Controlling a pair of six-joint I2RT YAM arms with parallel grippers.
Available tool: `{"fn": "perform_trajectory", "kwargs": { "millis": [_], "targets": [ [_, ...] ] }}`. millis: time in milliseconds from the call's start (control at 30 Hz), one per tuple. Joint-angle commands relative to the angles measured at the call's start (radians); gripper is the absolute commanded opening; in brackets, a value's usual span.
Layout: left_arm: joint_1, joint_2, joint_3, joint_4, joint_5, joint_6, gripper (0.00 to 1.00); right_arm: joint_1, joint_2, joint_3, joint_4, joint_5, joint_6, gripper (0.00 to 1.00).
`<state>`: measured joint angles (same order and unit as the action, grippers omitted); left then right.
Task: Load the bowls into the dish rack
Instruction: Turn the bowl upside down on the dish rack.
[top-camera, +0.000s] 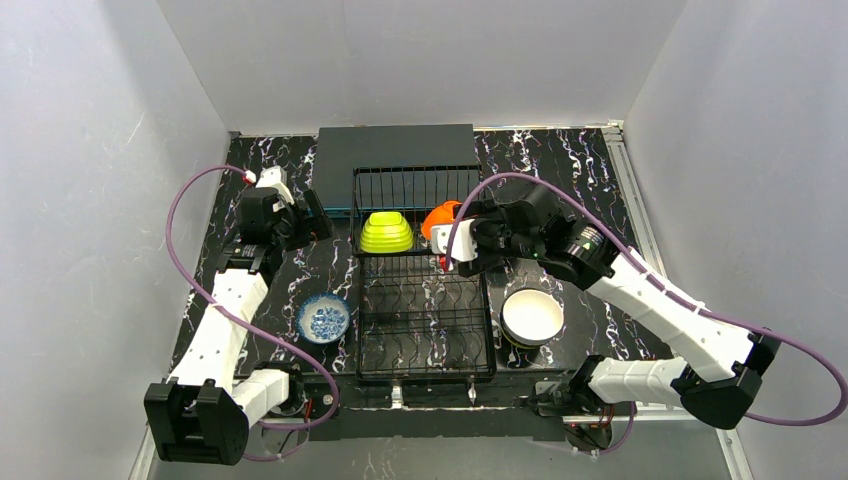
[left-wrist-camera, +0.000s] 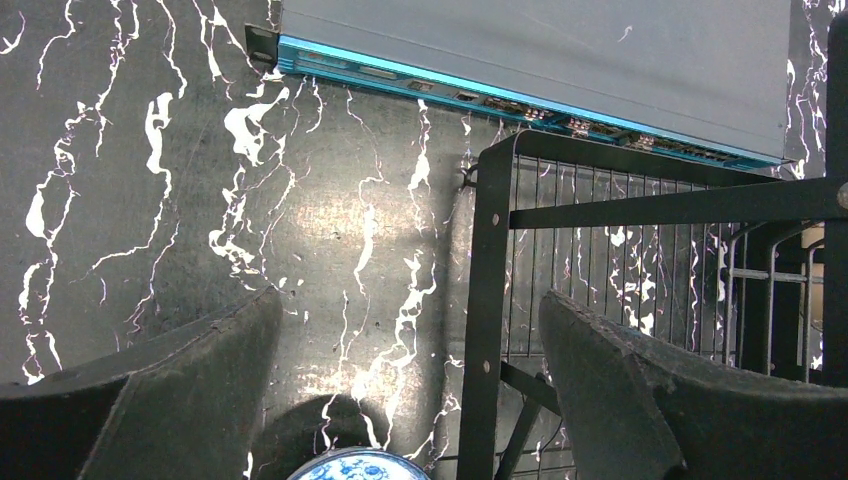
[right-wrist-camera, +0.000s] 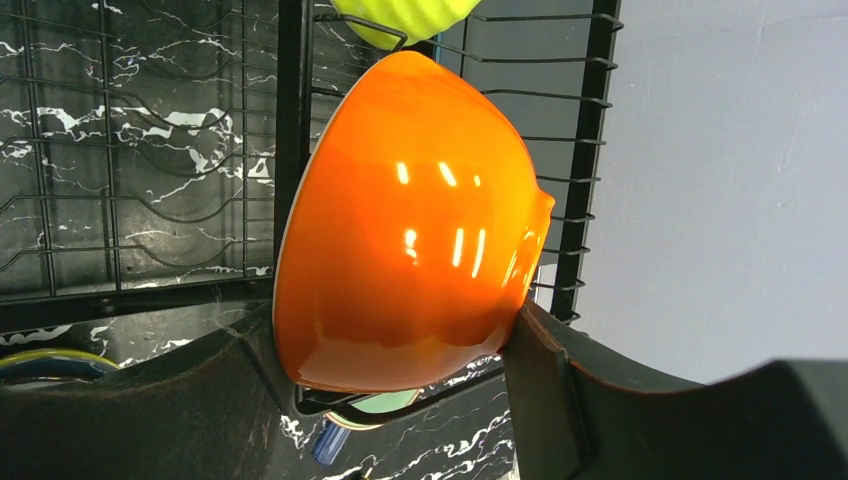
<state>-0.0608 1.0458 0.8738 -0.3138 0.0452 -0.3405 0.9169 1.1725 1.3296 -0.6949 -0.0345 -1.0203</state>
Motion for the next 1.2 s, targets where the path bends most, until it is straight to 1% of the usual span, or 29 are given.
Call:
{"fn": "perform_trajectory", "kwargs": {
  "millis": [0,233,433,467,533,600,667,800,867,967,1067,1167],
  "targets": [
    [0.006,-0.003,-0.008,0.006,0.015,0.008,0.98,0.004,0.001,0.041,0.015,-0.028,-0.046,0.01],
    [0.004,0.000,-0.007,0.007,0.018,0.009,0.98,0.012,0.006,0.020,0.022,-0.018,-0.044,0.01],
    [0.006,-0.001,-0.008,0.006,0.017,0.008,0.98,0.021,0.006,-0.003,0.017,-0.008,-0.040,0.05],
    [0.006,0.000,-0.008,0.006,0.018,0.007,0.98,0.024,0.003,-0.006,0.015,-0.002,-0.040,0.07],
    [0.005,0.000,-0.009,0.006,0.018,0.008,0.98,0.027,0.002,-0.012,0.016,0.011,-0.040,0.16],
    [0.005,0.000,-0.009,0.007,0.018,0.007,0.98,0.031,0.001,-0.012,0.010,0.014,-0.043,0.19],
    [0.005,0.000,-0.009,0.006,0.018,0.007,0.98,0.034,0.000,-0.010,0.006,0.008,-0.057,0.24],
    [0.004,0.002,-0.009,0.005,0.018,0.007,0.98,0.042,-0.005,-0.003,0.002,-0.003,-0.082,0.39],
    [0.006,0.002,-0.009,0.006,0.017,0.007,0.98,0.044,-0.007,-0.001,0.001,-0.007,-0.088,0.44],
    [0.005,0.000,-0.010,0.005,0.016,0.008,0.98,0.047,-0.005,-0.006,-0.006,-0.014,-0.090,0.54],
    [0.004,0.000,-0.010,0.005,0.015,0.006,0.98,0.051,0.005,-0.006,-0.022,-0.017,-0.087,0.59],
    [0.004,-0.001,-0.010,0.004,0.015,0.007,0.98,0.056,0.017,-0.003,-0.037,-0.013,-0.080,0.67]
  ]
}}
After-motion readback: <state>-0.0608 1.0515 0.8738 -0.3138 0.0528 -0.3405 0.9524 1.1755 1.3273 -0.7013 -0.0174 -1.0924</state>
